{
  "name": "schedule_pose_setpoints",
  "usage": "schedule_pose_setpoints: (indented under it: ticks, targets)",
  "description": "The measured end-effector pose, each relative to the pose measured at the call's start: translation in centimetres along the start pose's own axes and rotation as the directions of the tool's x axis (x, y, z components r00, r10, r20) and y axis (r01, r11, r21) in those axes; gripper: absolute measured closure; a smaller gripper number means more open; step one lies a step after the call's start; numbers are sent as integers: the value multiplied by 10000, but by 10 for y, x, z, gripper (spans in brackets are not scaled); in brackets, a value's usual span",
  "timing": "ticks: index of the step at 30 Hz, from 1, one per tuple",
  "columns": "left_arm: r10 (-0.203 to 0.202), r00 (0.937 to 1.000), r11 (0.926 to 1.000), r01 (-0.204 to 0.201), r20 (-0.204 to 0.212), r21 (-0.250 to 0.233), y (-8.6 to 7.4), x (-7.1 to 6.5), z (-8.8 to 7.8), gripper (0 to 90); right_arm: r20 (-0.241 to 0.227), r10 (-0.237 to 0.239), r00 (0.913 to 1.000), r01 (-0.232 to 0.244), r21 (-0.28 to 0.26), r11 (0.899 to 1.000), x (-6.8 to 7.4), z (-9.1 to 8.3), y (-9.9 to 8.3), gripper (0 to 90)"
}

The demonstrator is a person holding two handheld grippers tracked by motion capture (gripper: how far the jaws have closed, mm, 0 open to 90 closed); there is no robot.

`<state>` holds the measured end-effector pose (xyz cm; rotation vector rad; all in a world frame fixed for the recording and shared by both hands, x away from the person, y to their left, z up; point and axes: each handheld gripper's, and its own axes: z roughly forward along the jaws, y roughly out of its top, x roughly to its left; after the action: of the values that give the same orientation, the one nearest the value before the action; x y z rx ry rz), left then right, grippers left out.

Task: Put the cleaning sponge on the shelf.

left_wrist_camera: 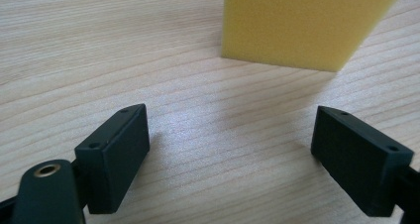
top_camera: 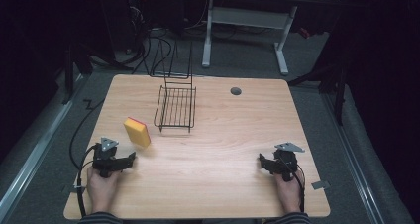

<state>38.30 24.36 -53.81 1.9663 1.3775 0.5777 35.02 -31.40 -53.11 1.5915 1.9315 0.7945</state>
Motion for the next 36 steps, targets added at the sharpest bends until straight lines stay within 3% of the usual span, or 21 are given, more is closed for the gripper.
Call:
schedule_pose_setpoints:
  ticks: [36]
  targets:
    - [-10, 10000, 10000, 10, -11, 27, 0, -2, 0, 146, 32, 20, 10000, -20, -7, 10000, 0, 0, 0, 223]
